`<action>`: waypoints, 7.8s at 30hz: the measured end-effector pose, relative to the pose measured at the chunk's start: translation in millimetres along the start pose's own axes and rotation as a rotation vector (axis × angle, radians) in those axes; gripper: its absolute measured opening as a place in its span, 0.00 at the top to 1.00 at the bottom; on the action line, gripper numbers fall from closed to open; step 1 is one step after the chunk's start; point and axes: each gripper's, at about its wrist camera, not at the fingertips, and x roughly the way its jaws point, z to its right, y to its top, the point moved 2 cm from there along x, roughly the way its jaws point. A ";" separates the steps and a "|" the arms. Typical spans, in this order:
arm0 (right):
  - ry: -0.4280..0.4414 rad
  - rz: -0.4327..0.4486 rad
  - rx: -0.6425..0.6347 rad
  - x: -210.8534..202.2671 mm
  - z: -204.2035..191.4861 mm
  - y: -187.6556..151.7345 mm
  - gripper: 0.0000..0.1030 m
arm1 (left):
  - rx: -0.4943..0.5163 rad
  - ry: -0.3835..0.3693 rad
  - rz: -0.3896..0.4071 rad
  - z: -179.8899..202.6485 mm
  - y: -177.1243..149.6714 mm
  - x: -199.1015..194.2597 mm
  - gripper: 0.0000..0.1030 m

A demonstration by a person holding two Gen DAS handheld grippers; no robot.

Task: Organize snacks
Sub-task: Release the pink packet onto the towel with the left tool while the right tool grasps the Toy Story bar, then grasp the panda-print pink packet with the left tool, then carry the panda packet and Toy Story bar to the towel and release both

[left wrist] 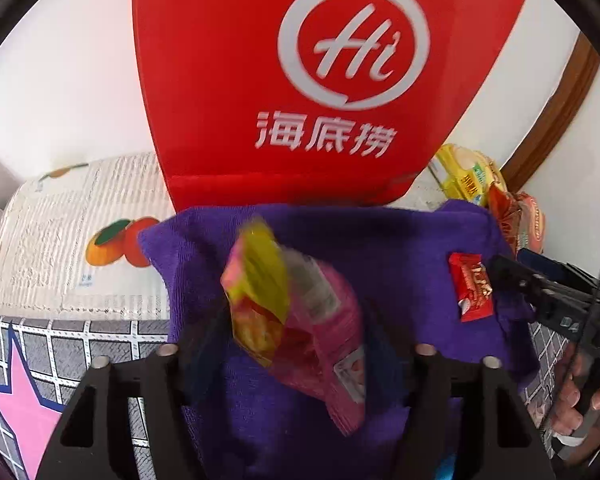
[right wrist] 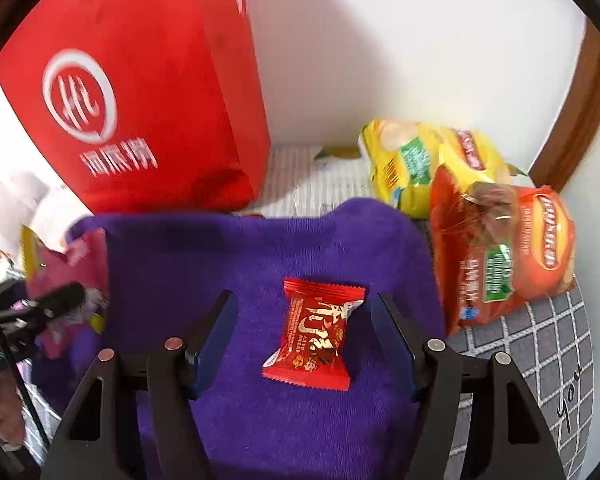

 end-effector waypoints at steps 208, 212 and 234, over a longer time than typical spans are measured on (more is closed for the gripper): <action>0.188 0.134 0.154 -24.2 26.9 -66.5 0.77 | -0.026 -0.066 0.024 -10.8 -45.4 -47.6 0.62; 0.185 0.105 0.177 -14.5 33.4 -69.6 0.76 | -0.035 -0.067 0.028 -12.5 -44.6 -44.7 0.62; 0.194 0.171 0.154 -39.2 34.1 -73.7 0.57 | -0.038 -0.078 0.093 -3.2 -46.8 -43.9 0.62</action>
